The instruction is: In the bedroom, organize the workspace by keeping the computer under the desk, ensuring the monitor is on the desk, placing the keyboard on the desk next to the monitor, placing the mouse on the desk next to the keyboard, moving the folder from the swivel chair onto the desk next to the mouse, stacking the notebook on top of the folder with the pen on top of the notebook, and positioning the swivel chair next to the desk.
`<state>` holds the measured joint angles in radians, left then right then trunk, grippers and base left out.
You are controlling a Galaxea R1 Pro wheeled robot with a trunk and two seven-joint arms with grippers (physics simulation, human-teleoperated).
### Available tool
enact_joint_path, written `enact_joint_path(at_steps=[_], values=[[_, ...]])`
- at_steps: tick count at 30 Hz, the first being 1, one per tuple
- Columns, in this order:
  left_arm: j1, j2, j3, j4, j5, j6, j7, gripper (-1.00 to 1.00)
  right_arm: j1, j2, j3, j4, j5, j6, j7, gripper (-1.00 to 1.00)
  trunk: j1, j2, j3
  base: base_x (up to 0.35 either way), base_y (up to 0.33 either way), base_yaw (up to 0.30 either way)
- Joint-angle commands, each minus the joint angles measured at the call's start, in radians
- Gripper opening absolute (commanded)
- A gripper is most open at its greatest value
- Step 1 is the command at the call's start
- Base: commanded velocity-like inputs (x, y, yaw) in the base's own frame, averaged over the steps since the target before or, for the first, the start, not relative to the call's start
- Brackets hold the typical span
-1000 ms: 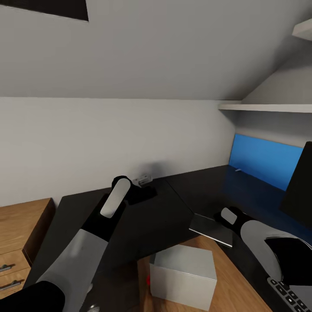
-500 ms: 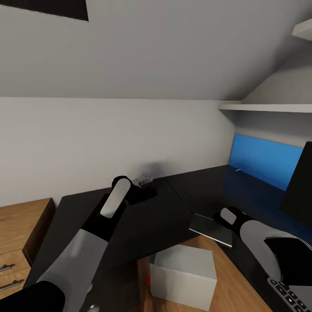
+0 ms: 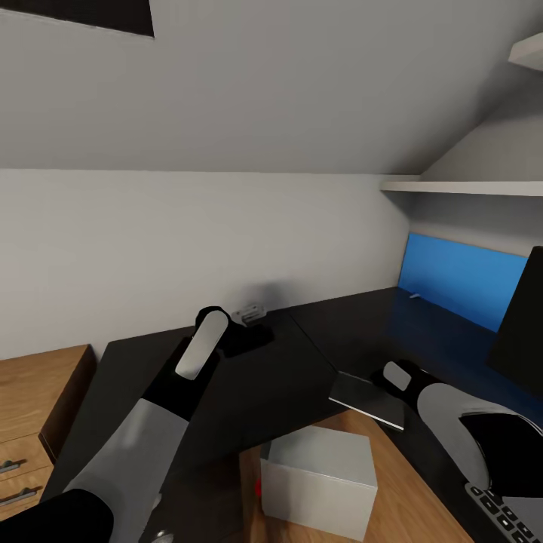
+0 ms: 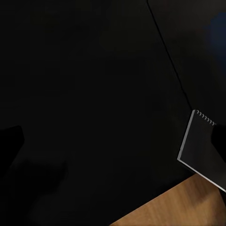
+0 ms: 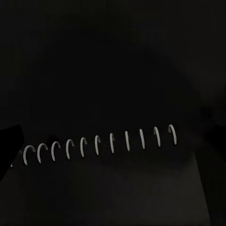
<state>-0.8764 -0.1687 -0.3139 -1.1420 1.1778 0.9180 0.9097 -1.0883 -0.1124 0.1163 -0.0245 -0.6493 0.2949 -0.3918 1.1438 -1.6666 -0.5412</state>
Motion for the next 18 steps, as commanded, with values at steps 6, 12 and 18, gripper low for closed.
enact_joint_path(at_steps=[6,12,18], values=[[-0.001,0.0,-0.005,-0.001,0.008,0.001,0.011,1.0,0.001,0.005,-0.027,0.014,-0.027,0.007,-0.005,1.0,0.0,0.0,-0.001,0.0,0.0,0.008],[-0.001,0.0,-0.005,-0.001,0.009,0.001,0.011,1.0,0.001,0.006,-0.027,0.014,-0.027,0.007,-0.006,1.0,0.0,0.0,-0.001,0.0,0.0,0.145],[-0.001,0.0,-0.005,-0.001,0.009,0.001,0.011,1.0,0.001,0.007,-0.027,0.014,-0.027,0.007,-0.006,1.0,0.0,0.0,-0.001,0.0,0.0,0.094]])
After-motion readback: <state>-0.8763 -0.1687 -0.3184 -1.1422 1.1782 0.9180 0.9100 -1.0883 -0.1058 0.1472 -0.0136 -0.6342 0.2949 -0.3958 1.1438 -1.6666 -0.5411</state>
